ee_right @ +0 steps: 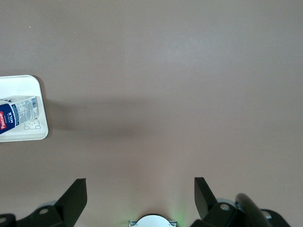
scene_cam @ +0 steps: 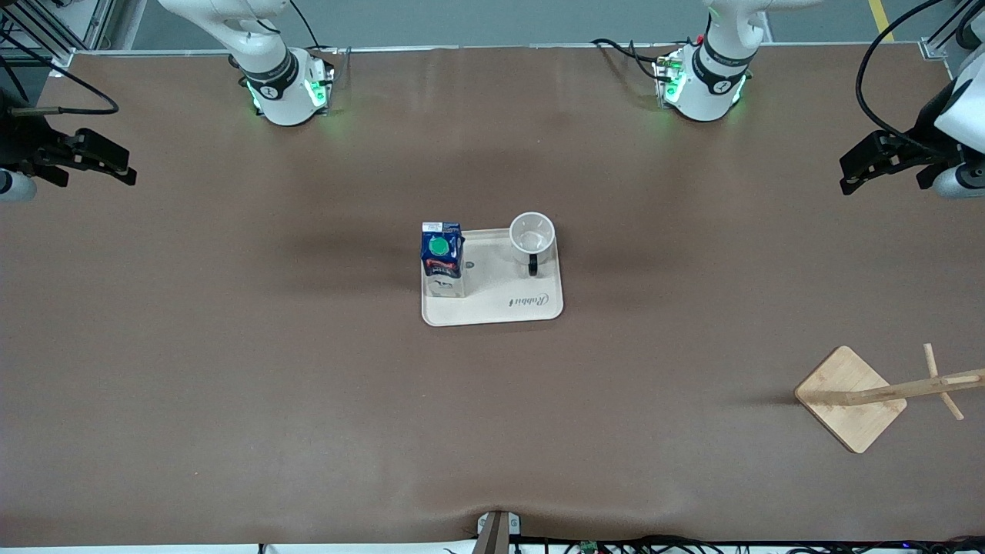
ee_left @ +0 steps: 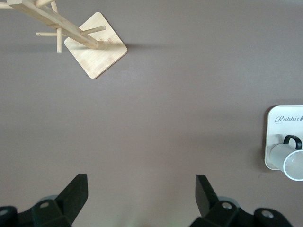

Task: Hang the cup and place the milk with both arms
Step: 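Move the left gripper toward the white mug on the tray, then lower the left gripper and grasp the white mug by its rim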

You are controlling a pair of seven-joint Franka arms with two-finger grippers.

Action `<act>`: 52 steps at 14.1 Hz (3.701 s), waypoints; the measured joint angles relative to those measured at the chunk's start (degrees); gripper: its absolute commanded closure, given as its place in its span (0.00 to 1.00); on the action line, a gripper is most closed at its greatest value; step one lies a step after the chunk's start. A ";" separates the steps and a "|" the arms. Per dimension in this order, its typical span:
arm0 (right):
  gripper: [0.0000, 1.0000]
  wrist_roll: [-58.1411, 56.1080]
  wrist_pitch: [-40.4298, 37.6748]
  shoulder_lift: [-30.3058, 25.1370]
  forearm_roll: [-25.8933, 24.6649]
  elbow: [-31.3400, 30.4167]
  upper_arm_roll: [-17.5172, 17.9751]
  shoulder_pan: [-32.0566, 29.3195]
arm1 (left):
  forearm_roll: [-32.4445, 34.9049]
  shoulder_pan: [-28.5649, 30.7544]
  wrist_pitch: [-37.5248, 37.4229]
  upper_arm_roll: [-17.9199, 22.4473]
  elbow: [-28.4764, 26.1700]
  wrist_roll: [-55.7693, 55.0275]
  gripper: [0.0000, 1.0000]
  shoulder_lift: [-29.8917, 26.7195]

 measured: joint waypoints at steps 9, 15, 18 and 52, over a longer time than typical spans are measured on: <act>0.00 0.00 0.00 0.05 0.00 0.00 -0.02 -0.49 | -0.45 -1.68 -0.04 -2.11 0.38 -0.01 0.00 2.09; 0.00 0.00 0.00 0.06 0.00 0.00 -0.03 -0.49 | -0.60 -2.40 6.88 -8.37 -5.92 -1.68 0.00 6.62; 0.00 0.00 0.00 0.06 0.00 0.00 -0.03 -0.50 | -0.76 -2.44 10.95 -11.41 -10.45 -7.39 0.00 6.76; 0.00 0.00 0.06 0.11 0.00 -0.01 0.00 -0.51 | 5.91 -19.30 33.46 -20.60 -18.81 -40.97 1.00 32.03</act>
